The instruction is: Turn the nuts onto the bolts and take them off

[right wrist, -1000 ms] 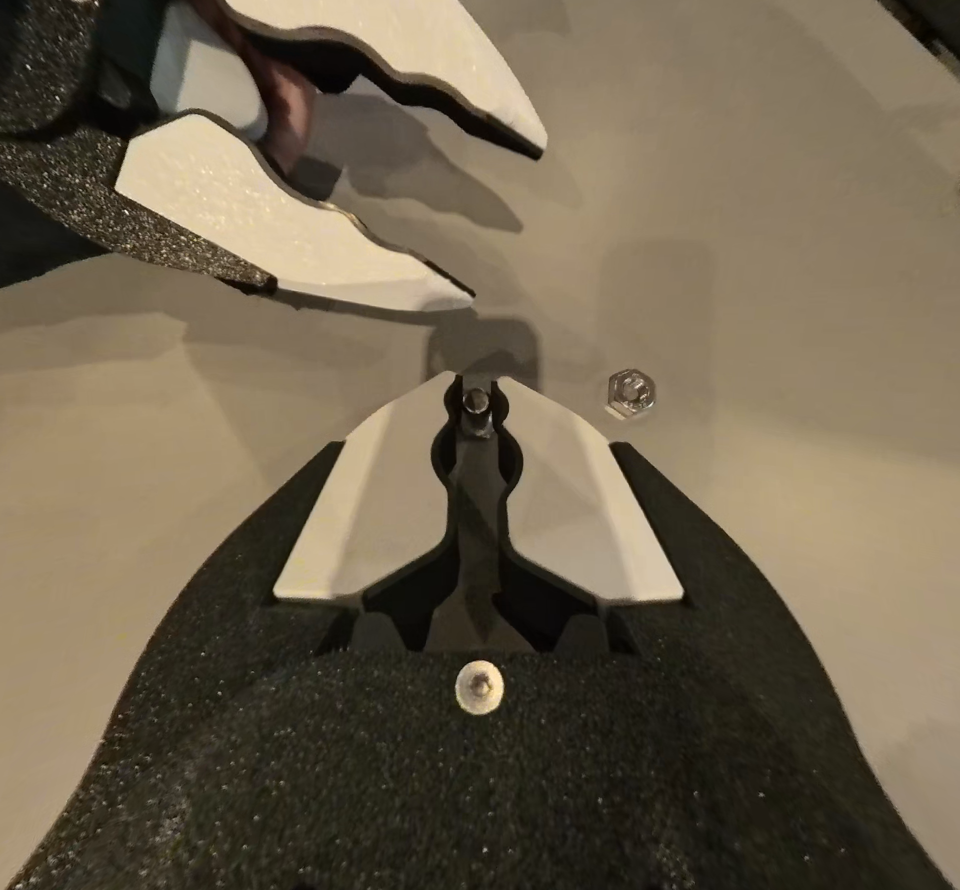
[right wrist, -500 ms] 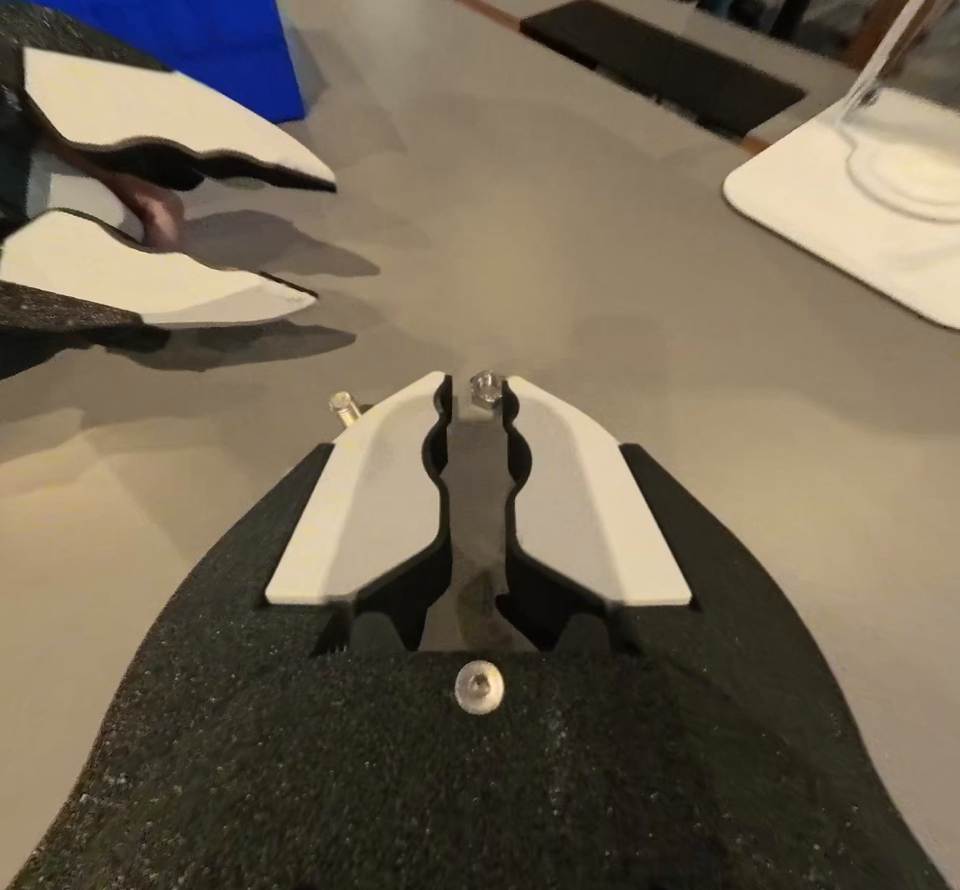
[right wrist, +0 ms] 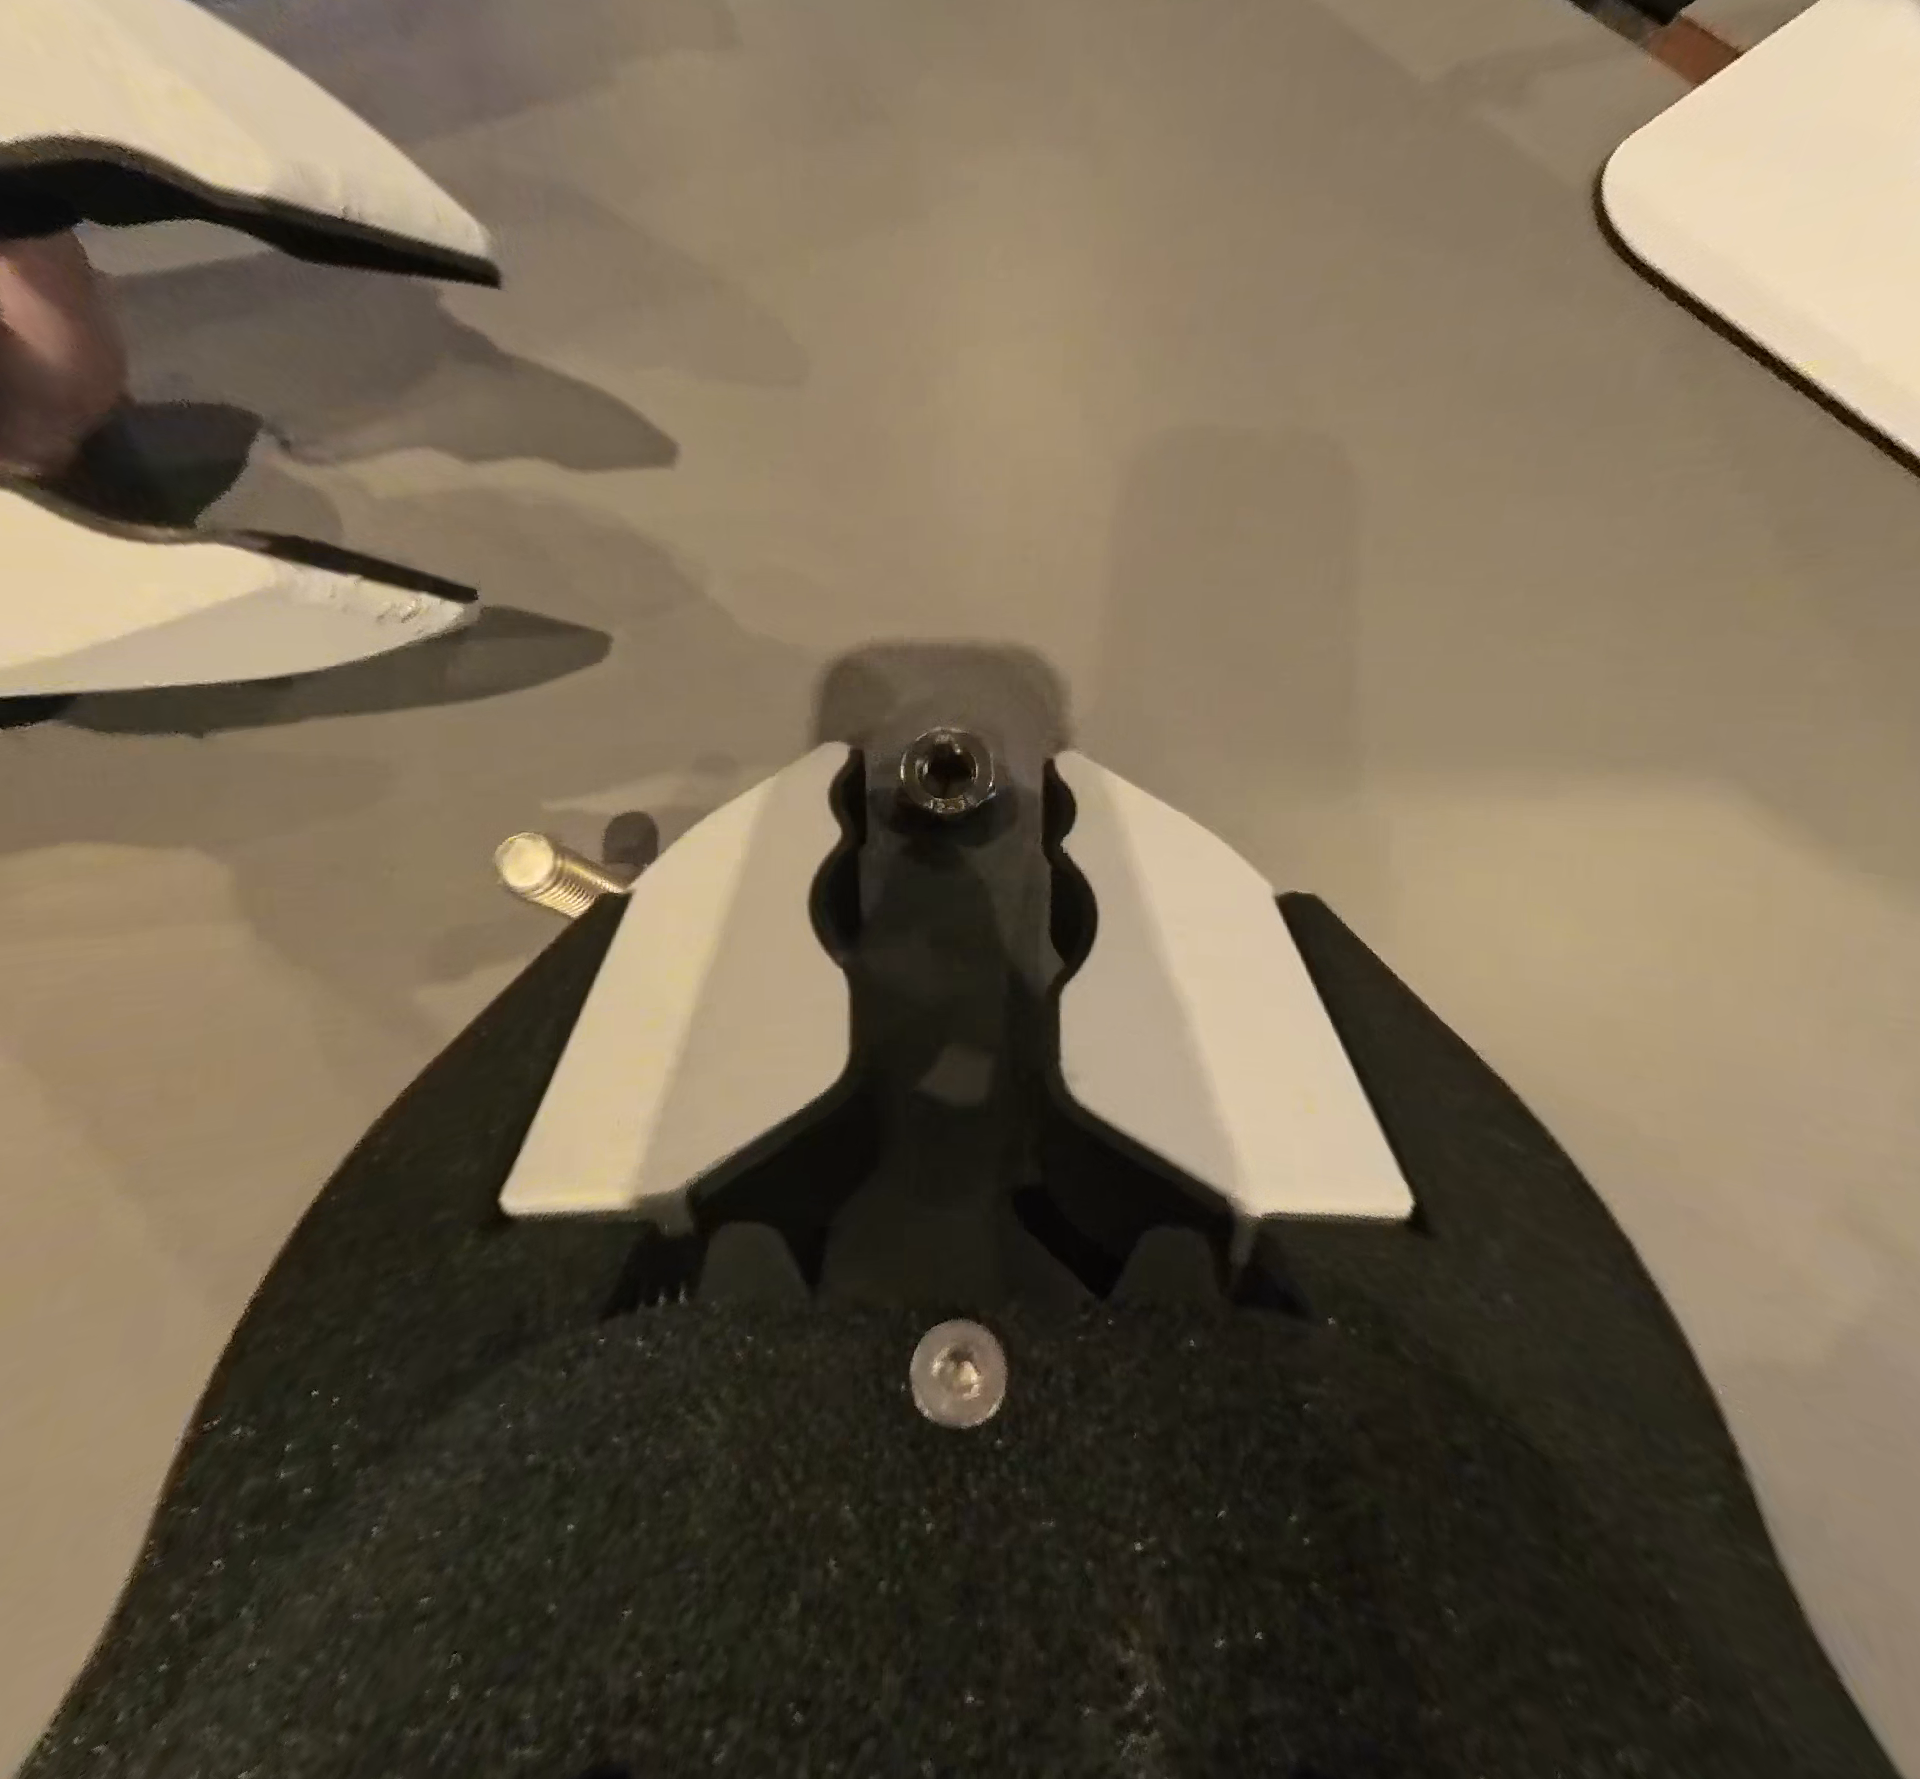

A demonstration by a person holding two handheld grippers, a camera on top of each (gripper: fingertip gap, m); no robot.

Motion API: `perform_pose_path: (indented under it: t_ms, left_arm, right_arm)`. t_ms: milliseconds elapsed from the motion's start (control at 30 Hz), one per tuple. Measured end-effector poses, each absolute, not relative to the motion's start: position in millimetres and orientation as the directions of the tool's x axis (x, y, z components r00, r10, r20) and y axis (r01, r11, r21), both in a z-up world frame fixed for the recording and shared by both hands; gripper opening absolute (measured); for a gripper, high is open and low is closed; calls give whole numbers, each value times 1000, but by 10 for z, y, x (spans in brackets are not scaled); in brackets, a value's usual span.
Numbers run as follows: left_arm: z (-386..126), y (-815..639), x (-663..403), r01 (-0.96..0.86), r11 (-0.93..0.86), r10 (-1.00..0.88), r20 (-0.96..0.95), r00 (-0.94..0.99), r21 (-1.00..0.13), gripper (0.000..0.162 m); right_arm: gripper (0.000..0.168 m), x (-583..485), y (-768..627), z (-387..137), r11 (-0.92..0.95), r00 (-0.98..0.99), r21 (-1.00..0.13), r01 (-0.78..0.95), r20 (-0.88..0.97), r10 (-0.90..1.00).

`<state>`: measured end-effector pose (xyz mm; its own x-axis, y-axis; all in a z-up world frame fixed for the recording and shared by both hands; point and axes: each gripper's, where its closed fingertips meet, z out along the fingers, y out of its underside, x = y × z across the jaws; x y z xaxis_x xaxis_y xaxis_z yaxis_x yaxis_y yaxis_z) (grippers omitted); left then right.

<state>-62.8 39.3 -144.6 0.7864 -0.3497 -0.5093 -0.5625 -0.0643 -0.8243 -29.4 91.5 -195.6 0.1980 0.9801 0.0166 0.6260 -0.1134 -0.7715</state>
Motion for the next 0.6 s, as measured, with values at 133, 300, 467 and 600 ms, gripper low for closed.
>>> perform_pose_path:
  t_ms: [133,300,467,600]
  left_arm:
    - [-1463,395,-624,-564,-68,-354,-509,785,-823,37]
    - [-1464,386,-617,-565,-64,-359,-509,782,-823,37]
    - [-1452,369,-599,-565,-55,-372,-508,776,-823,37]
    - [-1442,269,-388,-492,-30,-506,-411,758,-870,39]
  right_arm:
    - [29,-308,929,-1966,-124,192,-766,631,0,981]
    - [22,-312,949,-1968,-131,203,-762,634,0,979]
    - [17,-267,994,-1903,-126,217,-788,603,10,976]
    - [17,-211,943,-1728,-140,187,-838,528,-47,981]
